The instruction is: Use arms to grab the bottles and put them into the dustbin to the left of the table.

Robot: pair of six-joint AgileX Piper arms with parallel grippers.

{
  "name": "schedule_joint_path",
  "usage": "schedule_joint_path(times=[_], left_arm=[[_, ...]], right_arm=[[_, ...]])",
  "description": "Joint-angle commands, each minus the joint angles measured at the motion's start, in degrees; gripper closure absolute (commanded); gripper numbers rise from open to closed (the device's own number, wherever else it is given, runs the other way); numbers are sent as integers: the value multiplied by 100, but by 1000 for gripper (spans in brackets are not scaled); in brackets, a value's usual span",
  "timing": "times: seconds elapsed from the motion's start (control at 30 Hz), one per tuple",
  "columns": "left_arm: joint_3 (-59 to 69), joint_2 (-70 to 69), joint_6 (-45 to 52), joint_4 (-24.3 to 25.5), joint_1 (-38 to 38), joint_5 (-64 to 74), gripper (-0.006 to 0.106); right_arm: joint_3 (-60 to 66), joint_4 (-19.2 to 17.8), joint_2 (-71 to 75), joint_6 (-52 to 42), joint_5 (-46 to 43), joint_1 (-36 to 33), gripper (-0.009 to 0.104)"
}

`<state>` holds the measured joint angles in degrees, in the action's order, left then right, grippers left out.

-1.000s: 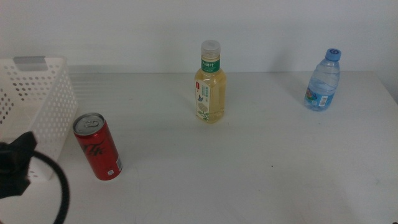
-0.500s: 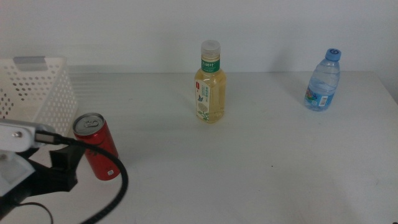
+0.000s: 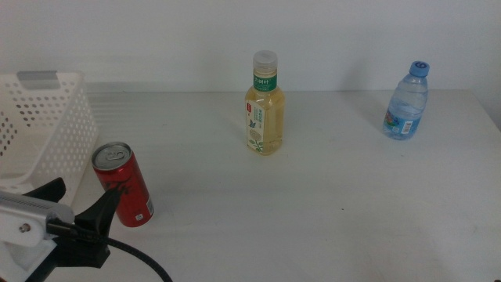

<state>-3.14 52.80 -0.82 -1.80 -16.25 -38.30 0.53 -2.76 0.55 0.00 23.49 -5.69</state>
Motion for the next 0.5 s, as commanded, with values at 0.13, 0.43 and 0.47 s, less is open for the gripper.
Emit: schedule_joint_path(times=[0.13,0.43,0.47], left_arm=[[-76,-17,-95,-70,-27,-573,21],[-70,203,-148,-118,-19,-448,15],[-70,269,-209,-124,-19,-466,12]], right_arm=[[-158,-54,156,-74,-417,26,27],[-158,-54,156,-74,-417,26,27],[-158,-54,156,-74,-417,26,27]])
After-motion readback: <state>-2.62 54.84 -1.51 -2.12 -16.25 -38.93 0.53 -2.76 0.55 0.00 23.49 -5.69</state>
